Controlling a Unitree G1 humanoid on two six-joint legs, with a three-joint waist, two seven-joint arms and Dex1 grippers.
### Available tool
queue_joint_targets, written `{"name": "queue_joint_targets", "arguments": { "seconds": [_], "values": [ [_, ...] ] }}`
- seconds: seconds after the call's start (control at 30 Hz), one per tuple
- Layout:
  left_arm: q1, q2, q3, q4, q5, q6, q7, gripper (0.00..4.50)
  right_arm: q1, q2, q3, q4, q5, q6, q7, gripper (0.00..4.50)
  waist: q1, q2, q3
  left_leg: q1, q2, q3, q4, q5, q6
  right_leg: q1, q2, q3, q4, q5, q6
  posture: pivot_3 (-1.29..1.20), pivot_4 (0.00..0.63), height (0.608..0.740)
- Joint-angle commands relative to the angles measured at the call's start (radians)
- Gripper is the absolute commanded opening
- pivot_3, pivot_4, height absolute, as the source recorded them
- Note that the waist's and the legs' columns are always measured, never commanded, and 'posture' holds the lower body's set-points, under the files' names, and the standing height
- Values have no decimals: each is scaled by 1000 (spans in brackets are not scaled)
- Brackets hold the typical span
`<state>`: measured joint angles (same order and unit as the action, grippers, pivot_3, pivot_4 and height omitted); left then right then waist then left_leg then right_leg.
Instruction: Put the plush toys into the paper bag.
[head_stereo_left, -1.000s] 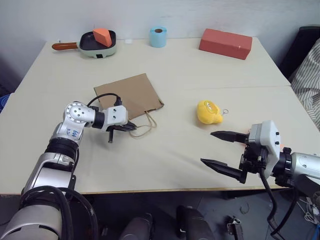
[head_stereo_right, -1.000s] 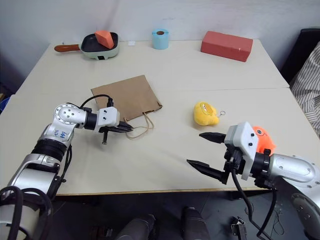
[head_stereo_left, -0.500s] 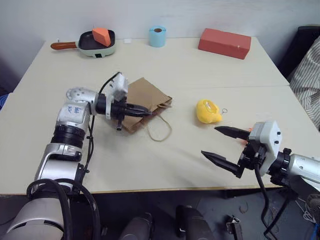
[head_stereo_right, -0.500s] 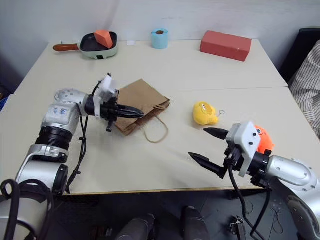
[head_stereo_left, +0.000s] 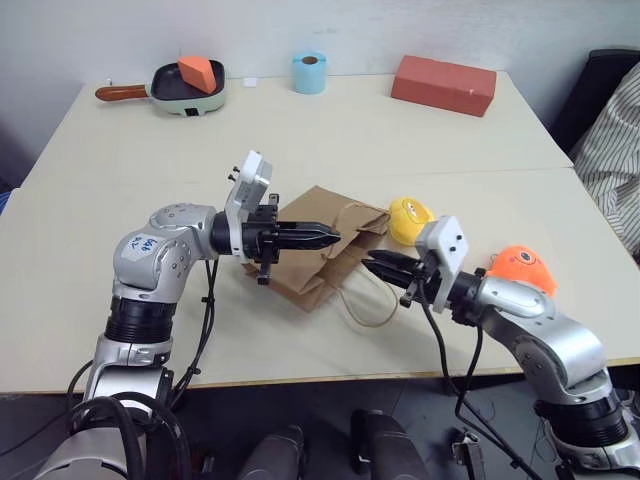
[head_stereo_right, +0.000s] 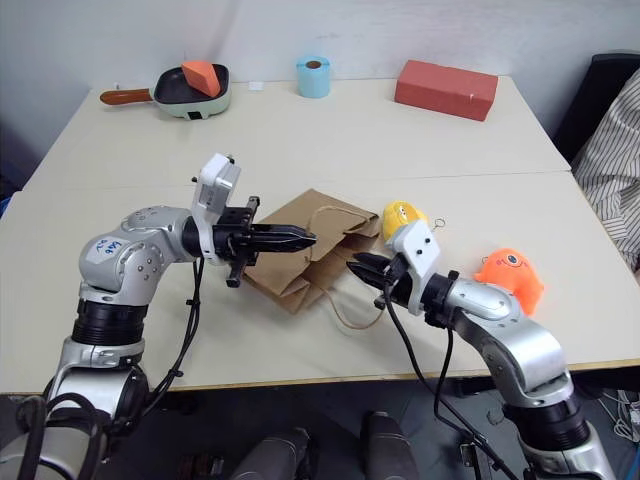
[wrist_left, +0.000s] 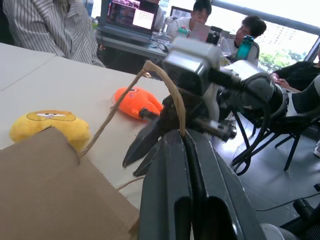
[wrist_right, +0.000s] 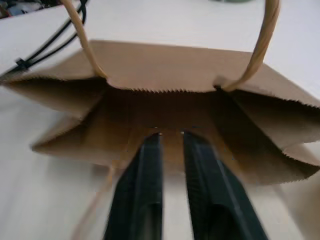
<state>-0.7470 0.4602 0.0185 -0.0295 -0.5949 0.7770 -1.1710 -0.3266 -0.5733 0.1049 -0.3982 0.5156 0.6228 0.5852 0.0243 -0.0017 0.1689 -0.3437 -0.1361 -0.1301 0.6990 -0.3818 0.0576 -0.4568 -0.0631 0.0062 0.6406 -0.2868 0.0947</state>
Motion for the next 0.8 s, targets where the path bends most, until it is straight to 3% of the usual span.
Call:
{"name": "queue_joint_targets", "arguments": {
  "seconds": [0.03, 0.37, 0.57, 0.8],
  "values": [
    [-3, 4, 19, -67, -50, 10, 26, 0, -43, 28, 28, 28, -45, -30, 12, 26, -1, 0, 0, 0, 0, 0, 0, 0, 0, -1, 0, 0, 1, 0, 0, 0, 150, 740],
    [-6, -8, 10, -100, -96, 12, 68, 0, -227, 141, 170, 296, -226, -79, 43, 26, -19, 0, 0, -1, 0, 3, 0, 0, -1, -6, -1, -1, 4, 0, -1, 0, 150, 740],
    [-49, -34, 49, -66, -133, 20, 113, 0, -204, 110, 275, 373, -349, -151, 125, 26, -26, 0, 0, -2, 0, 3, 0, 0, -1, -6, -1, -2, 4, 0, -1, 0, 150, 740],
    [-91, -35, 60, -38, -168, 33, 126, 0, -216, 121, 270, 384, -371, -238, 210, 26, -29, 0, 0, 0, 0, 3, 0, 0, -1, -6, -1, -2, 4, 0, -1, 0, 150, 740]
  ]
}}
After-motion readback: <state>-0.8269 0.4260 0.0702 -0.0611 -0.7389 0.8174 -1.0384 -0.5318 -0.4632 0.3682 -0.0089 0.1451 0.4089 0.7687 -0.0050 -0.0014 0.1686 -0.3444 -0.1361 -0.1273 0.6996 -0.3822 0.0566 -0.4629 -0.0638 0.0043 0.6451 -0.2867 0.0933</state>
